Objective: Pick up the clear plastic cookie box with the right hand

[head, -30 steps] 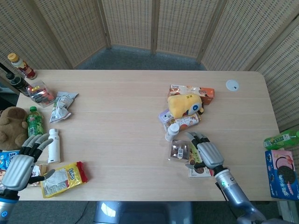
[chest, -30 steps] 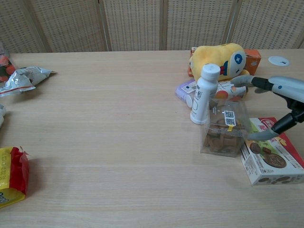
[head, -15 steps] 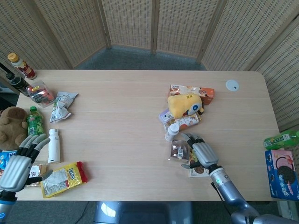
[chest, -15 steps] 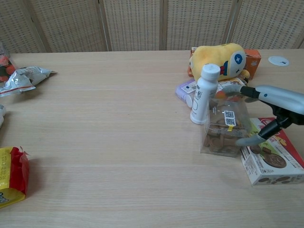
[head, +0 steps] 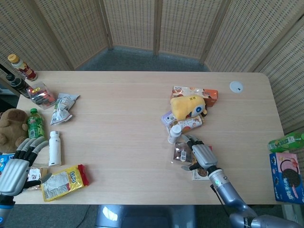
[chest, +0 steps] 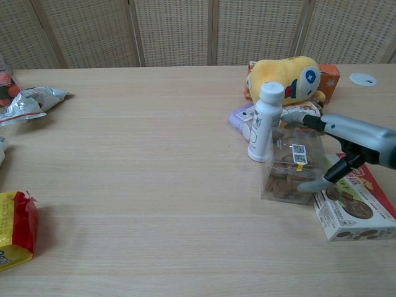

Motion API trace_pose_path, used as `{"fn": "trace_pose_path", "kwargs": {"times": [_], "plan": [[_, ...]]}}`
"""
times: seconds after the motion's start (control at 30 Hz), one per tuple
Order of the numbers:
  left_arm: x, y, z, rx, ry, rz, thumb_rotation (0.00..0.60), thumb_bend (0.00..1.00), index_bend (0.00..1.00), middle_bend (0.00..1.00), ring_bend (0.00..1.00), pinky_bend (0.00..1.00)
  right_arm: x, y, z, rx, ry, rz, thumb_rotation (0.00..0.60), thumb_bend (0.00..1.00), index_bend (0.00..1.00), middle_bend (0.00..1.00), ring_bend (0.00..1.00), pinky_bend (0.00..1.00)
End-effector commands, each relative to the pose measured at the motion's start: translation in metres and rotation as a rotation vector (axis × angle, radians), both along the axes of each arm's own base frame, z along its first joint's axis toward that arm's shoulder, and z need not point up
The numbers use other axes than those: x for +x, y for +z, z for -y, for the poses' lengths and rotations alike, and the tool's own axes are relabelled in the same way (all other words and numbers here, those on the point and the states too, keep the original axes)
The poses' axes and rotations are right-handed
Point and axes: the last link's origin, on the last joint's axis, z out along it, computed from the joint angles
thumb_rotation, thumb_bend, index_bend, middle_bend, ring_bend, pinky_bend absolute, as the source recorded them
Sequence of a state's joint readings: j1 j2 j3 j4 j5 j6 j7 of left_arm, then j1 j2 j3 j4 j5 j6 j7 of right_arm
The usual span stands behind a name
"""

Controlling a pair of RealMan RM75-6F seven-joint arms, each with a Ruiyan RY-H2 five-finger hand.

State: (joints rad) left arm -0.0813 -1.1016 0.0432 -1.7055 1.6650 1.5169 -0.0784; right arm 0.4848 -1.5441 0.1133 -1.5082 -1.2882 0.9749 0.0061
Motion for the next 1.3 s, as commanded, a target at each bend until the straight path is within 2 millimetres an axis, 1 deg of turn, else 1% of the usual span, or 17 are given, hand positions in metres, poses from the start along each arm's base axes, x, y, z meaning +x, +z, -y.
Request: {"fn": "trace_pose_path", "kwargs": {"times": [0.03, 0.07, 0.13, 0.2, 0.27, 0.37, 0.47, 0.8, 1.3], "plan": [[-0.001, 0.0, 0.0, 0.001, 0.002, 0.0, 0.6, 0.22, 0.12, 0.07, 0.0, 0.0, 0.001, -0.001, 0.002, -0.005, -0.002, 0.002, 0.6, 0.07, 0.0, 0.32, 0.21, 0.25], [-0.001, 0.0, 0.0, 0.0, 0.003, 0.0, 0.6, 0.22, 0.12, 0.07, 0.0, 0.0, 0.001, -0.001, 0.003, -0.009, -0.002, 0.002, 0.6, 0.07, 0.0, 0.35, 0.26, 0.27], [-0.001, -0.001, 0.0, -0.002, 0.005, -0.001, 0.6, 0.22, 0.12, 0.07, 0.0, 0.0, 0.001, -0.001, 0.005, -0.016, -0.003, 0.002, 0.6, 0.07, 0.01, 0.39, 0.3, 0.31], [-0.002, -0.001, 0.0, -0.003, 0.006, -0.001, 0.6, 0.22, 0.12, 0.07, 0.0, 0.0, 0.002, 0.0, 0.006, -0.025, -0.004, 0.006, 0.6, 0.07, 0.04, 0.44, 0.35, 0.34], [-0.002, -0.001, -0.001, -0.002, 0.006, -0.001, 0.6, 0.22, 0.12, 0.07, 0.0, 0.0, 0.001, 0.001, 0.007, -0.035, -0.005, 0.009, 0.6, 0.07, 0.09, 0.5, 0.4, 0.39], [-0.001, -0.001, -0.001, -0.002, 0.004, -0.002, 0.6, 0.22, 0.12, 0.07, 0.0, 0.0, 0.0, 0.002, 0.007, -0.047, -0.008, 0.013, 0.6, 0.07, 0.15, 0.55, 0.45, 0.44], [0.0, -0.001, -0.002, -0.005, 0.002, -0.004, 0.6, 0.22, 0.12, 0.07, 0.0, 0.0, 0.0, 0.006, 0.008, -0.059, -0.007, 0.021, 0.6, 0.07, 0.17, 0.57, 0.48, 0.46], [0.003, -0.002, -0.002, -0.008, -0.005, -0.007, 0.6, 0.22, 0.12, 0.07, 0.0, 0.0, 0.002, 0.026, 0.012, -0.108, 0.011, 0.034, 0.6, 0.07, 0.19, 0.58, 0.49, 0.47], [0.006, -0.003, -0.004, -0.009, -0.015, -0.006, 0.6, 0.22, 0.12, 0.07, 0.0, 0.0, 0.014, 0.063, 0.022, -0.159, 0.037, 0.064, 0.6, 0.07, 0.19, 0.59, 0.5, 0.47]]}}
